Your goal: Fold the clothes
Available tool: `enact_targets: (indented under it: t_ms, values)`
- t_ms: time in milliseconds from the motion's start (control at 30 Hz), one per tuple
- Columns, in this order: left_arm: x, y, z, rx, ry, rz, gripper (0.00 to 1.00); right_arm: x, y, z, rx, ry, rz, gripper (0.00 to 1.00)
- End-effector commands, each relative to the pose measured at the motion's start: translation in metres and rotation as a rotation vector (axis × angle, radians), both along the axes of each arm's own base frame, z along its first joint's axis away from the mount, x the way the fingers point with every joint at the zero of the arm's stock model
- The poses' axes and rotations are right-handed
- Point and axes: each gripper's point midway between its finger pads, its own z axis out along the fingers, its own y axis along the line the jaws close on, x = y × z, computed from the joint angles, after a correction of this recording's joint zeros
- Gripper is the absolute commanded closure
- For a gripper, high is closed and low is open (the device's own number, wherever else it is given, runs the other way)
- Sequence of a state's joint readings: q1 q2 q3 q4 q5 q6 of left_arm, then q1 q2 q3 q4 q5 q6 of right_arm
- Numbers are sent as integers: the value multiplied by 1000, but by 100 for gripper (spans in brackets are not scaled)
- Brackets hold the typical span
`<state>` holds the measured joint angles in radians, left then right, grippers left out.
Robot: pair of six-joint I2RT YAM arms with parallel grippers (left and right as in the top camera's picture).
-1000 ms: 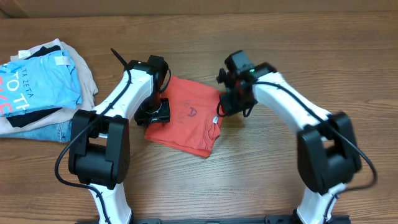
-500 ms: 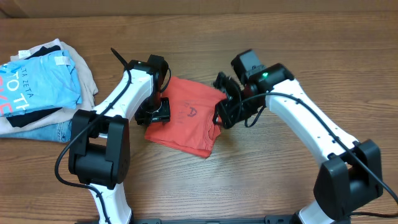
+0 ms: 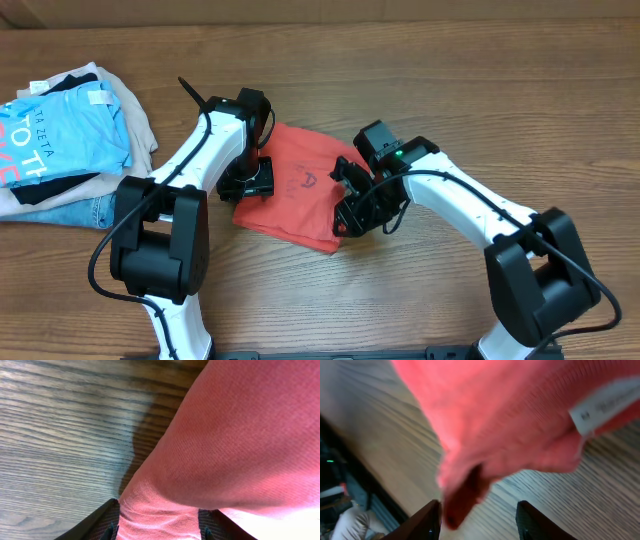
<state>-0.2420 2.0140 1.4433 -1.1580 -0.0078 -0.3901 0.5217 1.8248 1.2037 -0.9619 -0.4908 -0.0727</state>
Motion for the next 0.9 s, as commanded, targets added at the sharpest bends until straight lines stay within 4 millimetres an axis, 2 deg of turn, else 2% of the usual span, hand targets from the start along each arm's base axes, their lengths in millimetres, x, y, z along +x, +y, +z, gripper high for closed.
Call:
enact_targets:
  t_ms: [0, 367, 500, 600, 700, 800, 833, 867]
  values:
    - [-3, -1, 7, -10, -8, 0, 46, 2, -14, -20, -103, 7, -33, 48]
    - [-5, 0, 7, -8, 2, 0, 43, -4, -24, -60, -205, 102, -66, 48]
    - [-6, 1, 8, -6, 8, -17, 46, -5, -31, -63, -249, 113, -96, 57]
    - [-6, 1, 12, -12, 3, -49, 52, -8, -36, -61, -272, 119, -93, 59]
    - [6, -3, 33, -31, -55, -75, 51, -4, -43, -52, -307, 85, -93, 59]
    - [28, -8, 64, -56, -167, -110, 48, 6, -48, -37, -335, 18, -97, 58]
    - [37, -10, 75, -63, -210, -127, 46, 9, -49, -29, -336, -8, -100, 58]
    - [46, -12, 88, -72, -259, -146, 37, 14, -49, -20, -333, -37, -105, 57]
